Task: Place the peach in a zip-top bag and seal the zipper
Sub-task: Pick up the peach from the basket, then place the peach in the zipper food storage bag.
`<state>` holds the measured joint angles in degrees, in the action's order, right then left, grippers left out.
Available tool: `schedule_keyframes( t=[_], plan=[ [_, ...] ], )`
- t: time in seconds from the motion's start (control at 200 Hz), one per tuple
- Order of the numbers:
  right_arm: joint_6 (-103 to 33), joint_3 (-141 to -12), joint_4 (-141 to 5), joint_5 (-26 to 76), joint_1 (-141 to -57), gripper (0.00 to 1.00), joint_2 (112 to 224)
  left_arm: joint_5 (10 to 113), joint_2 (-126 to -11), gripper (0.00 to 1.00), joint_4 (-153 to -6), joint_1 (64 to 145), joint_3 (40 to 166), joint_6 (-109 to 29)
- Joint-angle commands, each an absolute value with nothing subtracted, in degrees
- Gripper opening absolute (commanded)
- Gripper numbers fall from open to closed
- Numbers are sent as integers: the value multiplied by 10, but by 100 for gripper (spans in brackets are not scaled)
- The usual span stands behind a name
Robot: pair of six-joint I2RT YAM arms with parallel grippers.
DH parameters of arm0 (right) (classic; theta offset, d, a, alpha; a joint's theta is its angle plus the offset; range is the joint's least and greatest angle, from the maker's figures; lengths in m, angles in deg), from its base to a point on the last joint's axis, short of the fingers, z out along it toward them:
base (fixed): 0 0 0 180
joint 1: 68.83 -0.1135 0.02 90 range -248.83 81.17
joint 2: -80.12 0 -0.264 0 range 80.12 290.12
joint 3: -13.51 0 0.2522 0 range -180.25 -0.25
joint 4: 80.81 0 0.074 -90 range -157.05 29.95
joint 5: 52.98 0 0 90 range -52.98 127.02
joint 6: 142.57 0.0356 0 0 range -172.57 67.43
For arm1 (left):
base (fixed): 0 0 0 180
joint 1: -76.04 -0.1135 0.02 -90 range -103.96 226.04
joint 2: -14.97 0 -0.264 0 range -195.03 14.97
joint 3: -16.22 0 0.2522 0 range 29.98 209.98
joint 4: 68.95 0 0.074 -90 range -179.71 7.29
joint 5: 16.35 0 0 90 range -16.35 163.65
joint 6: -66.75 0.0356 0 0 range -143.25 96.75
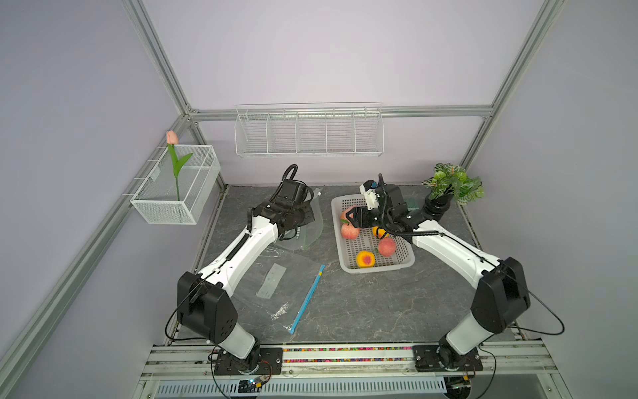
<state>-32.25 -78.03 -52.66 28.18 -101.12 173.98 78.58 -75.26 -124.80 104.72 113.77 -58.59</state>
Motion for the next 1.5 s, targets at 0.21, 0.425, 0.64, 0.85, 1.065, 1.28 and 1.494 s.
schedule_keyframes(
  t=[0.21, 0.425, 0.64, 0.85, 1.065, 1.28, 1.494],
  plan=[
    [-309, -828, -606, 168, -1050, 67, 1776, 782, -757, 0, -1251, 1050, 1155, -587],
    [-295, -865, -613, 153, -1070, 67, 1821, 771, -753, 0, -1246, 1050, 1154, -585],
    [-287, -899, -593, 183, -1082, 67, 1865, 763, -748, 0, -1241, 1050, 1152, -584],
    [-289, -941, -542, 244, -1085, 68, 1902, 745, -742, 0, -1233, 1051, 1150, -585],
    [-295, -970, -516, 264, -1088, 70, 1925, 741, -738, 0, -1227, 1050, 1144, -586],
    [-297, -975, -514, 267, -1090, 77, 1931, 749, -740, 0, -1231, 1049, 1145, -586],
    [-300, -969, -520, 267, -1089, 87, 1922, 756, -742, 0, -1234, 1049, 1147, -584]
  ],
)
